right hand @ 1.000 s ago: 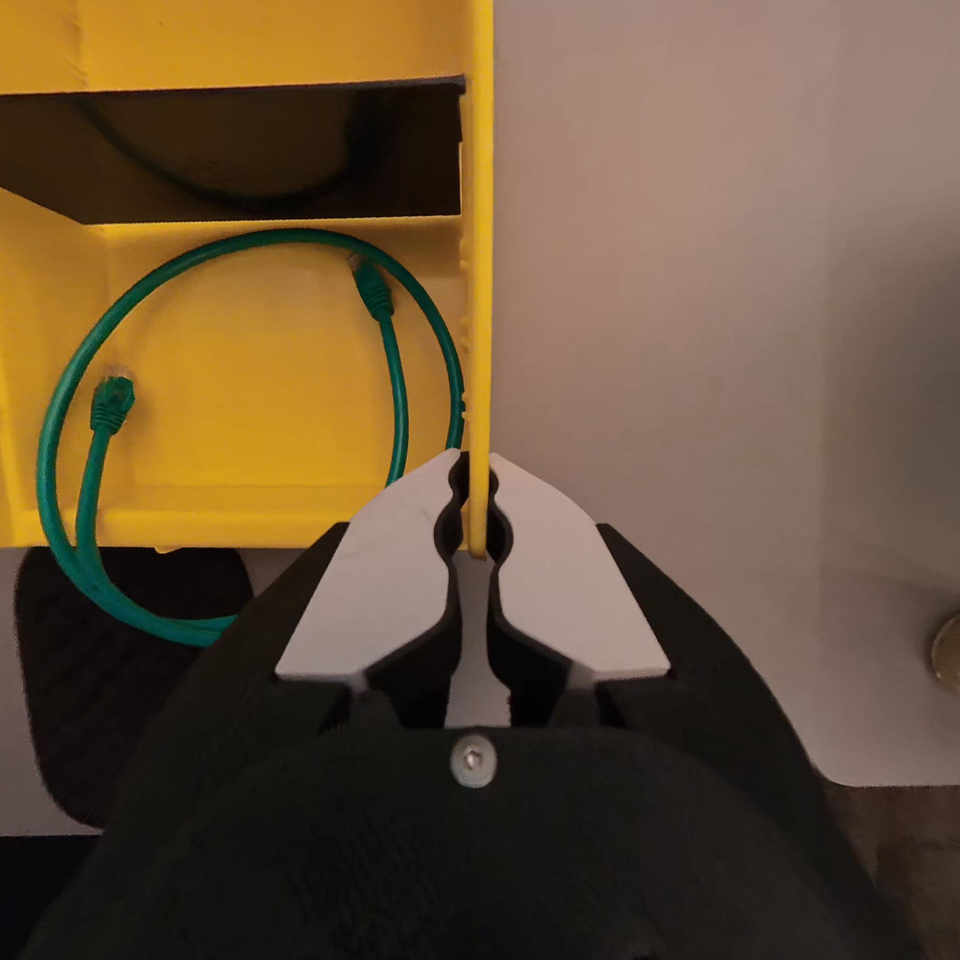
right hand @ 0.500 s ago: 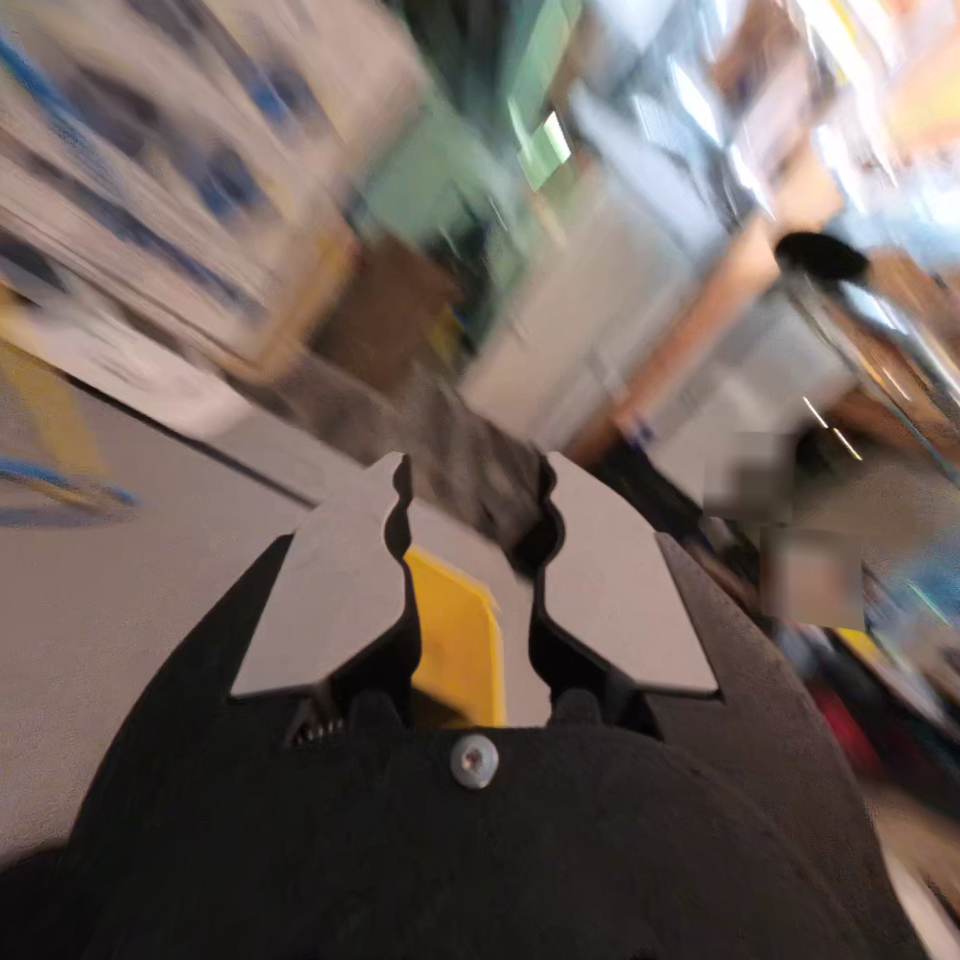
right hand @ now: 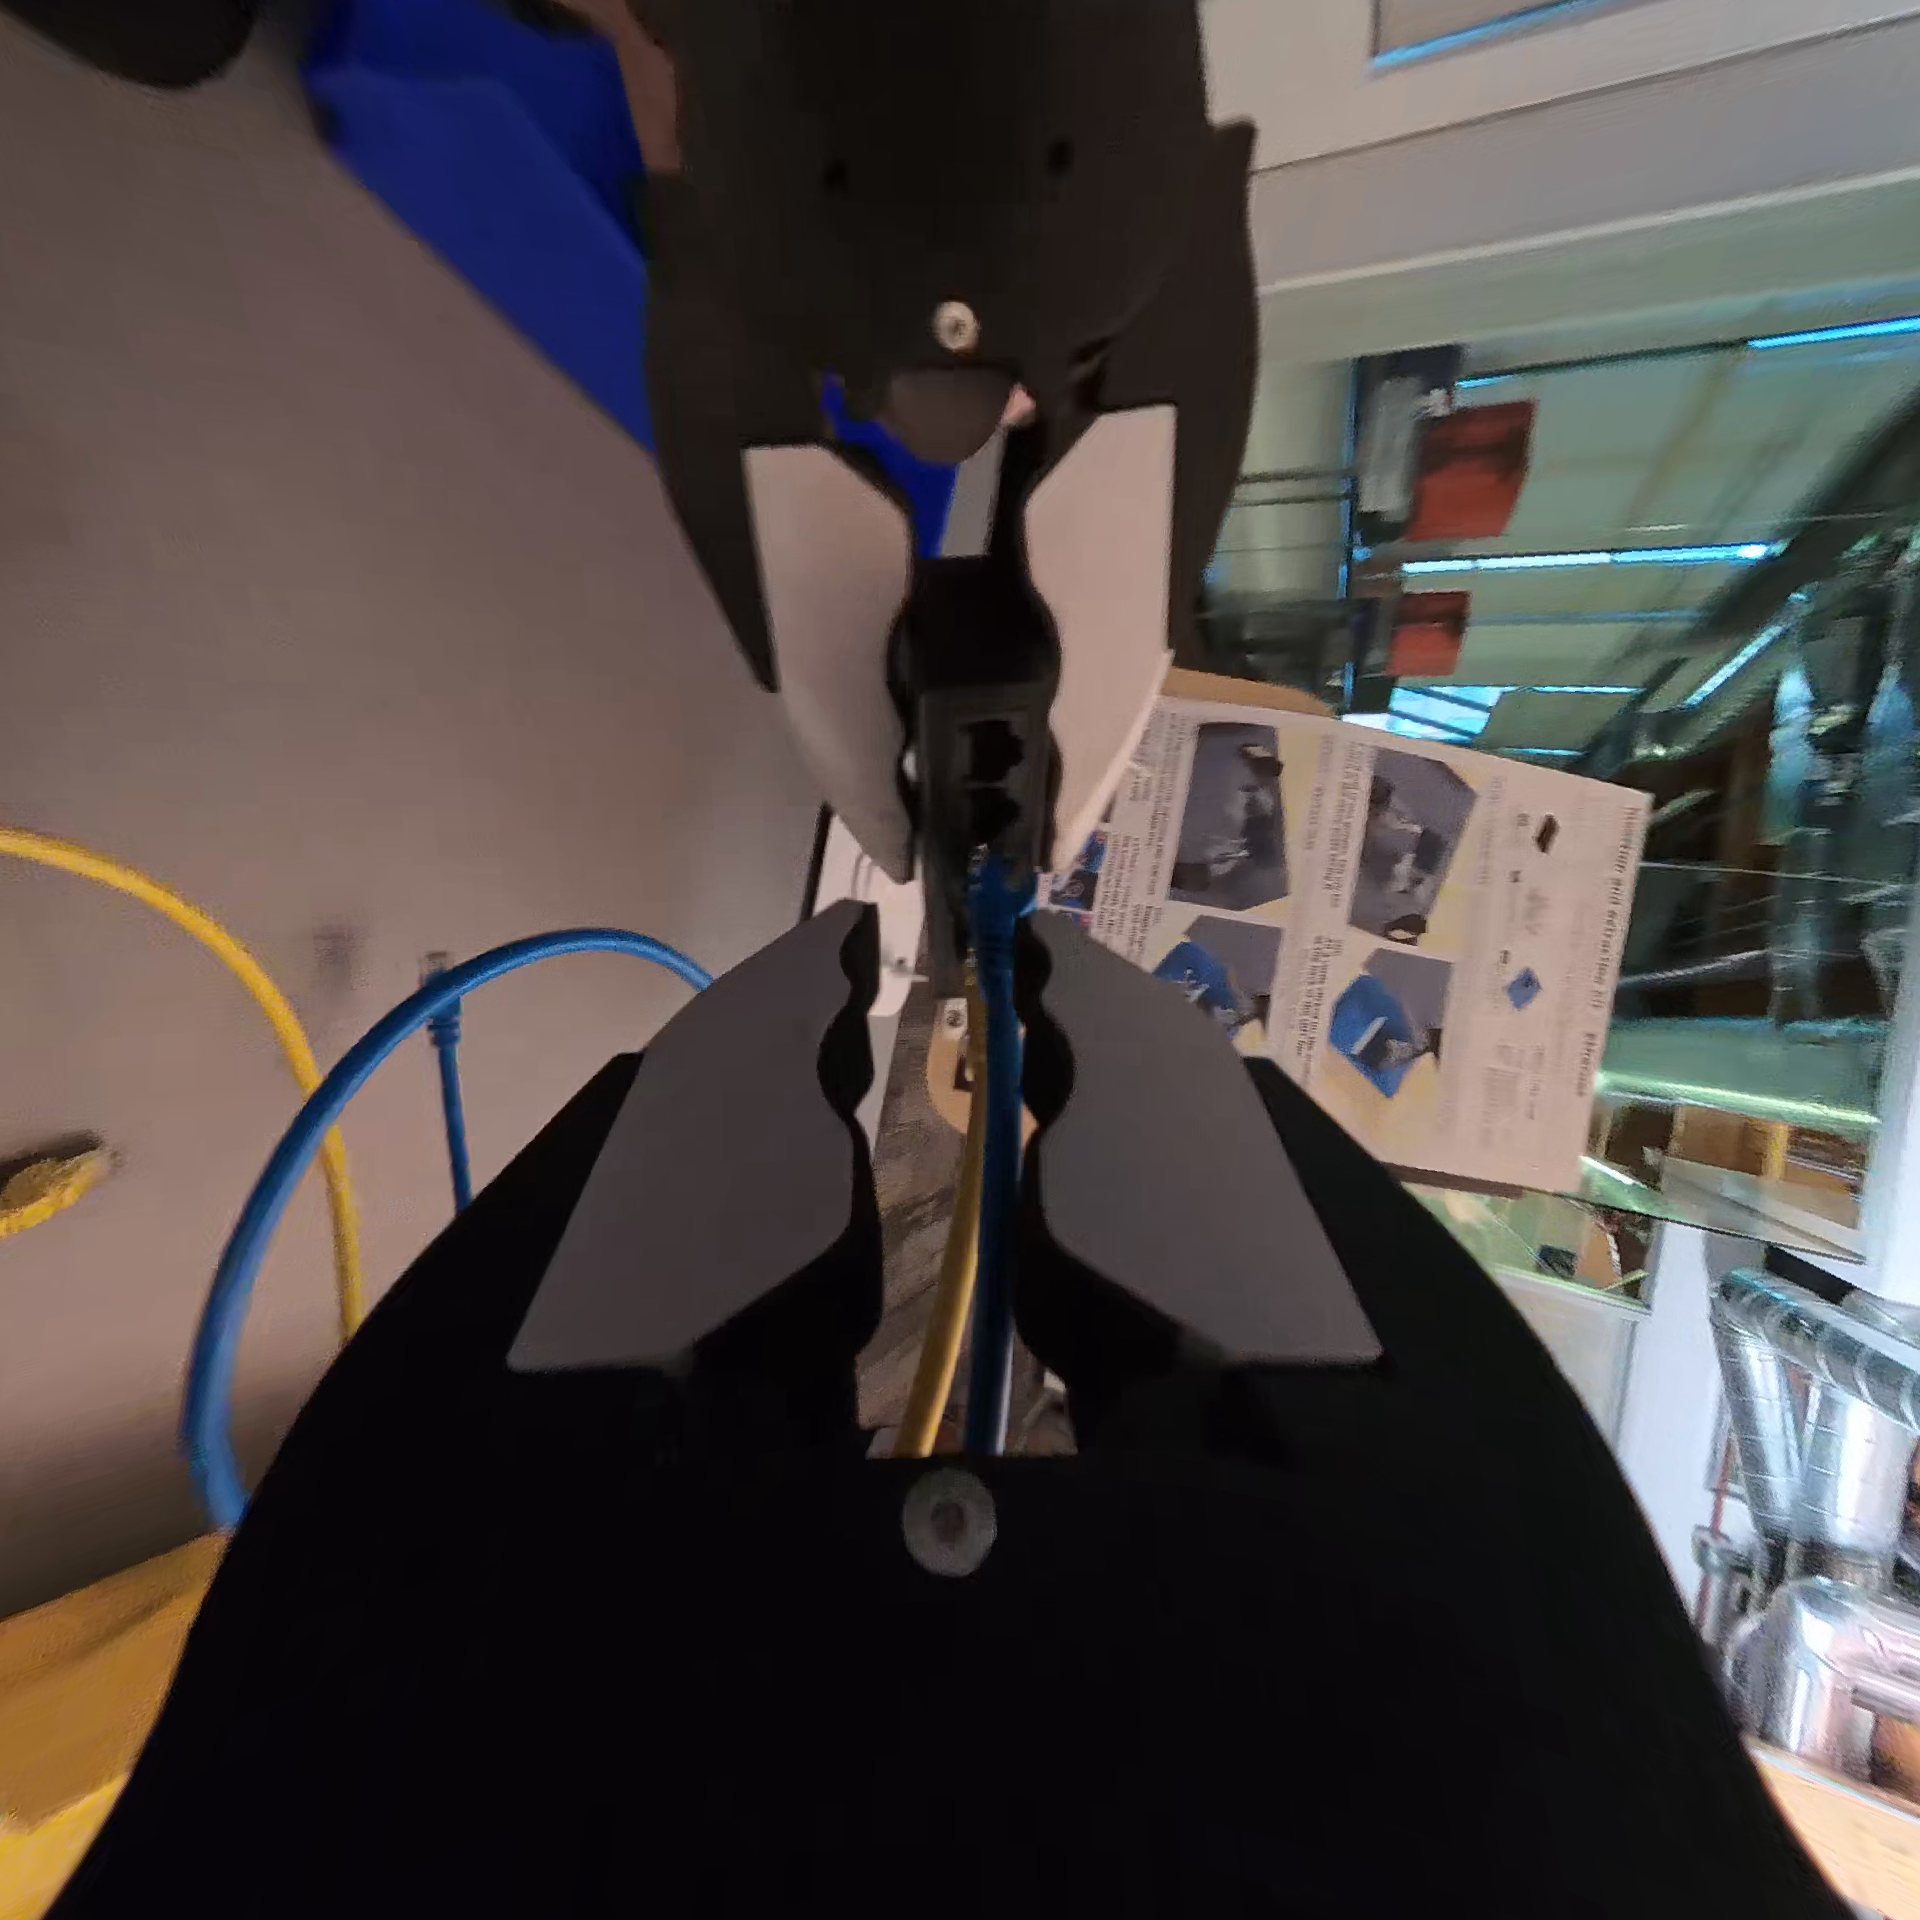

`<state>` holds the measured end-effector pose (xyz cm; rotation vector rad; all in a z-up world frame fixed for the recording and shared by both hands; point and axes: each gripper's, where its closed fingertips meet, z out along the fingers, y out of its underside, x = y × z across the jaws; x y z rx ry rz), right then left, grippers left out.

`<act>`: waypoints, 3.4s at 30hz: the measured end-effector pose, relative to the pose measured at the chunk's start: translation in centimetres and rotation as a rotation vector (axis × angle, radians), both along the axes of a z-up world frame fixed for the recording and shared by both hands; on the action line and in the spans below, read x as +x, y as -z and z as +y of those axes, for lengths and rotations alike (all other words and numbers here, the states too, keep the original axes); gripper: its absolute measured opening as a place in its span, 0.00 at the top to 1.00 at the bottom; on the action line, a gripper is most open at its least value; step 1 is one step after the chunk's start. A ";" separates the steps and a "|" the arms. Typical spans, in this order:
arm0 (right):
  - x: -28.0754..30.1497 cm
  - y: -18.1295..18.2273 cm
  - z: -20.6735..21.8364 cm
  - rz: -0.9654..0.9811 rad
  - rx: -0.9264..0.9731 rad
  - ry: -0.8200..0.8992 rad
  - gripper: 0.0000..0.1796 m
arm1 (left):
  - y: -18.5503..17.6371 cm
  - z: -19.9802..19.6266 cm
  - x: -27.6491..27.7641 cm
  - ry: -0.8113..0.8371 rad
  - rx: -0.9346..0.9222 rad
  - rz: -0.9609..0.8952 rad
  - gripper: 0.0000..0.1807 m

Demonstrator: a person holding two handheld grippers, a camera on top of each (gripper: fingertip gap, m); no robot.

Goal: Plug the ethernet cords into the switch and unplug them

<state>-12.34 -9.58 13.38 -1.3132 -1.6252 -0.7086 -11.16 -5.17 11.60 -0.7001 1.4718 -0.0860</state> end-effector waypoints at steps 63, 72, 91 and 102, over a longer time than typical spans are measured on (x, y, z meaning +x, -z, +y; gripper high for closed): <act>1.3 -0.6 2.1 -0.201 -0.171 0.021 0.85 | -0.4 0.1 0.8 -0.014 -0.025 -0.018 0.84; 0.6 -0.7 2.2 -0.140 -0.102 -0.049 0.91 | -1.3 -1.2 0.5 0.057 -0.060 -0.061 0.84; -0.5 -1.7 1.1 0.080 -0.042 -0.150 0.92 | -1.9 -1.9 0.0 0.079 -0.053 -0.066 0.83; -0.2 -0.1 0.7 -0.064 -0.169 -0.078 0.92 | -0.3 -1.9 0.5 0.101 -0.041 0.033 0.83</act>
